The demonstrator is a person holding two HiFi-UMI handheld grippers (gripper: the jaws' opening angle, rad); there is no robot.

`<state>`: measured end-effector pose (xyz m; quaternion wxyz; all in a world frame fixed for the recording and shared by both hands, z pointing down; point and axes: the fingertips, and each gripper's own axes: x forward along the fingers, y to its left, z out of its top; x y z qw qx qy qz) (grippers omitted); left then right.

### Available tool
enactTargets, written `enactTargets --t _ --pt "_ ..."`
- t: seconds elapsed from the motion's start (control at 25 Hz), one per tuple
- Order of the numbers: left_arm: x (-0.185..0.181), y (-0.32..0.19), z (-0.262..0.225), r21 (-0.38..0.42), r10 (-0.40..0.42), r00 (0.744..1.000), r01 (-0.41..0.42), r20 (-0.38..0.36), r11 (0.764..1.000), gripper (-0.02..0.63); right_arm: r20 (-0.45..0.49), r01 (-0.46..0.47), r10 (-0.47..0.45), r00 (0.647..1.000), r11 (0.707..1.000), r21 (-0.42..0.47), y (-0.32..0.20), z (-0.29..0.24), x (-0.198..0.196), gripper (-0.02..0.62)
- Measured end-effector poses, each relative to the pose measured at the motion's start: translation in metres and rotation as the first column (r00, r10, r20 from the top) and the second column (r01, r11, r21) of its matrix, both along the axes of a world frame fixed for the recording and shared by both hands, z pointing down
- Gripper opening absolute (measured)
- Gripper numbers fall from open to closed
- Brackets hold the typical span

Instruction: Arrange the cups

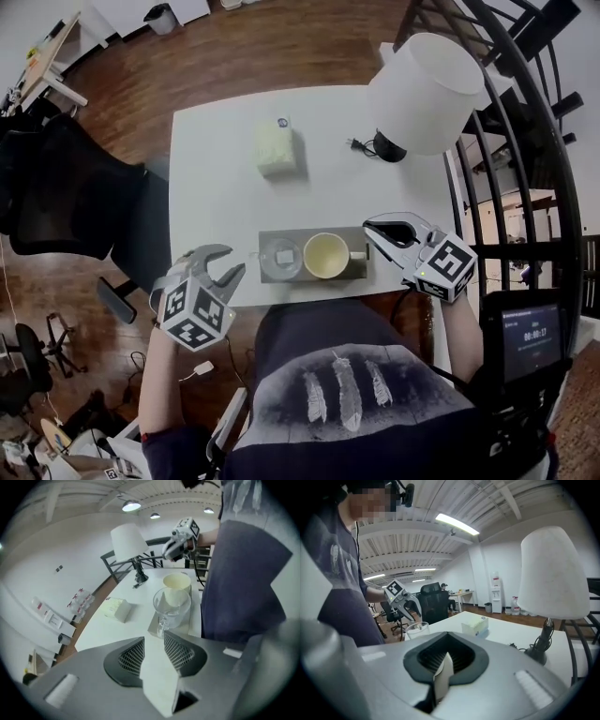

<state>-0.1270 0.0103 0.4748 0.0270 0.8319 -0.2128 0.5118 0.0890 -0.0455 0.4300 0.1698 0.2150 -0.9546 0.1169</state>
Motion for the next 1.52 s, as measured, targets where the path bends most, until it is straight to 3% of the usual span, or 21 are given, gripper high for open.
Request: enactTargets --t 0.12,0.2,0.32,0.36,0.4,0.44,0.68,0.76,0.92,0.96,1.12,1.36,1.52 --pt "0.003 -0.005 -0.029 0.027 -0.097 0.981 0.103 -0.168 0.994 0.146 0.002 0.002 -0.002 1.0 1.0 0.004 -0.001 -0.003 -0.001 0.003" --pt "0.005 -0.015 -0.045 0.07 -0.126 0.964 0.146 -0.235 0.987 0.146 0.012 0.015 -0.016 1.0 1.0 0.012 -0.002 -0.007 -0.006 0.003" --pt "0.011 -0.028 -0.065 0.137 -0.13 0.948 0.175 -0.291 0.975 0.135 0.033 0.035 -0.035 0.999 0.999 0.018 -0.003 -0.016 -0.013 0.003" --pt "0.013 -0.031 -0.069 0.151 -0.136 0.942 0.19 -0.308 0.97 0.108 0.045 0.04 -0.041 0.998 0.999 0.018 -0.003 -0.021 -0.016 0.003" --pt "0.014 -0.033 -0.072 0.159 -0.145 0.935 0.205 -0.324 0.966 0.033 0.061 0.045 -0.046 0.997 0.999 0.02 -0.003 -0.026 -0.018 0.003" --pt "0.015 -0.035 -0.074 0.159 -0.153 0.929 0.216 -0.338 0.963 0.015 0.079 0.048 -0.05 0.996 0.999 0.019 -0.002 -0.031 -0.02 0.003" --pt "0.025 -0.038 -0.069 0.145 -0.183 0.899 0.259 -0.398 0.955 0.014 0.166 0.048 -0.048 0.985 0.999 0.004 0.0 -0.05 -0.024 0.003" --pt "0.027 -0.041 -0.071 0.122 -0.215 0.86 0.302 -0.462 0.945 0.015 0.2 0.049 -0.046 0.979 0.999 -0.01 -0.001 -0.053 -0.025 0.003" --pt "0.025 -0.047 -0.078 0.032 -0.294 0.739 0.392 -0.606 0.919 0.015 0.305 0.069 -0.049 0.951 0.996 -0.056 -0.005 -0.065 -0.031 0.003" --pt "0.026 -0.047 -0.077 0.019 -0.301 0.725 0.397 -0.619 0.918 0.014 0.323 0.075 -0.051 0.945 0.995 -0.063 -0.006 -0.068 -0.033 0.003" --pt "0.028 -0.042 -0.073 0.012 -0.289 0.74 0.372 -0.607 0.928 0.014 0.322 0.095 -0.071 0.944 0.994 -0.059 -0.008 -0.073 -0.041 0.003" --pt "0.034 -0.044 -0.073 -0.005 -0.28 0.732 0.354 -0.621 0.935 0.015 0.347 0.068 -0.043 0.937 0.996 -0.061 -0.009 -0.076 -0.038 0.003" --pt "0.04 -0.047 -0.076 -0.001 -0.267 0.744 0.337 -0.612 0.941 0.015 0.365 0.05 -0.018 0.931 0.996 -0.077 -0.01 -0.072 -0.032 0.003"
